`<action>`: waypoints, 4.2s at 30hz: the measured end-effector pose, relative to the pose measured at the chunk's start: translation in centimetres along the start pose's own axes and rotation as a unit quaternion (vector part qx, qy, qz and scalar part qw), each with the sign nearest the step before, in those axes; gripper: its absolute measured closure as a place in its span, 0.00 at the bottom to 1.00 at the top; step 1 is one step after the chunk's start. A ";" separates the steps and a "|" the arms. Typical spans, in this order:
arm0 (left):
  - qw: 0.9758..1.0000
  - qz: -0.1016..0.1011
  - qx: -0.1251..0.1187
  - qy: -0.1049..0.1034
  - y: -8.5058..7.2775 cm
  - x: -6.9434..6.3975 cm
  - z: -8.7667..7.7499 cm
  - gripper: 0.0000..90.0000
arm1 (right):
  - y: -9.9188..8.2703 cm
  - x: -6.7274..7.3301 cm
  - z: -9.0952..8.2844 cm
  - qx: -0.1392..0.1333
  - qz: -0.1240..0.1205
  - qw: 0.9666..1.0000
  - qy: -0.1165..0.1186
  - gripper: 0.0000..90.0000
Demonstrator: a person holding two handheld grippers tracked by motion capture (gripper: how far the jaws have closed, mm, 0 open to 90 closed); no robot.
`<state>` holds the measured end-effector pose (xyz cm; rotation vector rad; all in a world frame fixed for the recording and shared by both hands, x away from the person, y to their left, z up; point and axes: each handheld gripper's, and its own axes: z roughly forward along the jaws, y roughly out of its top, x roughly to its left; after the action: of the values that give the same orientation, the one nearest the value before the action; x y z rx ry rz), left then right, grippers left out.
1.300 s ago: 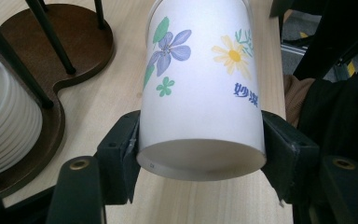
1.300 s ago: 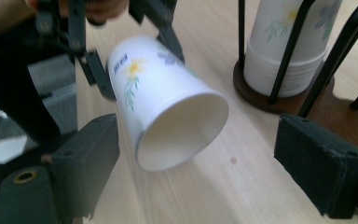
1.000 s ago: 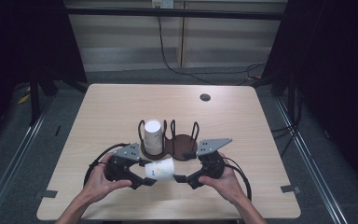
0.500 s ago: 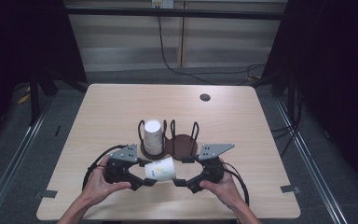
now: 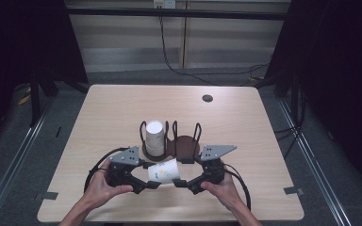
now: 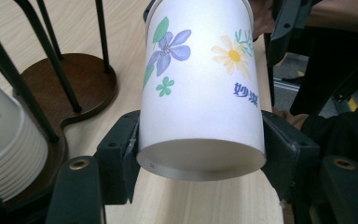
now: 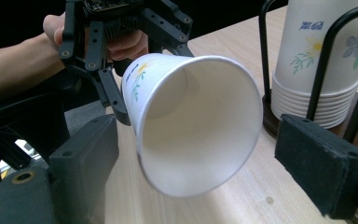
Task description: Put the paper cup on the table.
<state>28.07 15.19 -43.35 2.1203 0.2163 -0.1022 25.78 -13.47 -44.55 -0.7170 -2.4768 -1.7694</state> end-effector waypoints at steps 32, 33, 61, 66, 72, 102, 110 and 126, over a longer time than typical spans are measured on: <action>1.000 -0.005 0.003 -0.022 -0.3 0.1 0.9 0.38 | -0.1 -0.5 0.7 0.003 0.010 0.999 0.043 0.27; 1.000 -0.007 0.002 -0.022 -0.3 0.1 1.0 0.38 | -0.1 -0.5 0.6 0.002 0.010 0.999 0.043 0.28; 0.999 -0.026 0.025 -0.001 -0.5 0.5 1.0 0.18 | 0.3 -0.4 0.0 -0.002 0.010 0.999 0.039 0.32; 0.999 -0.032 0.029 0.009 -0.4 0.6 0.9 0.18 | 0.2 -0.5 0.0 -0.001 0.013 0.999 0.034 0.32; 0.999 -0.033 0.037 0.018 -0.5 0.7 0.4 0.18 | 0.3 -0.6 -0.1 -0.001 0.015 0.999 0.029 0.32; 0.994 -0.057 0.068 0.059 -2.6 1.6 -1.4 0.19 | 0.2 -1.2 -1.0 0.022 0.029 0.999 -0.004 0.32; 0.993 -0.071 0.067 0.071 -3.3 2.0 -1.8 0.19 | 0.3 -1.3 -1.8 0.028 0.030 0.999 -0.016 0.32; 0.991 -0.081 0.070 0.080 -4.1 2.3 -2.1 0.19 | -0.1 -1.9 -4.6 0.033 0.041 0.997 -0.050 0.32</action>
<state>29.52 19.37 -46.00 2.2496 0.4893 -0.0431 26.28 -18.31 -43.52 -0.9097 -2.5151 -1.6552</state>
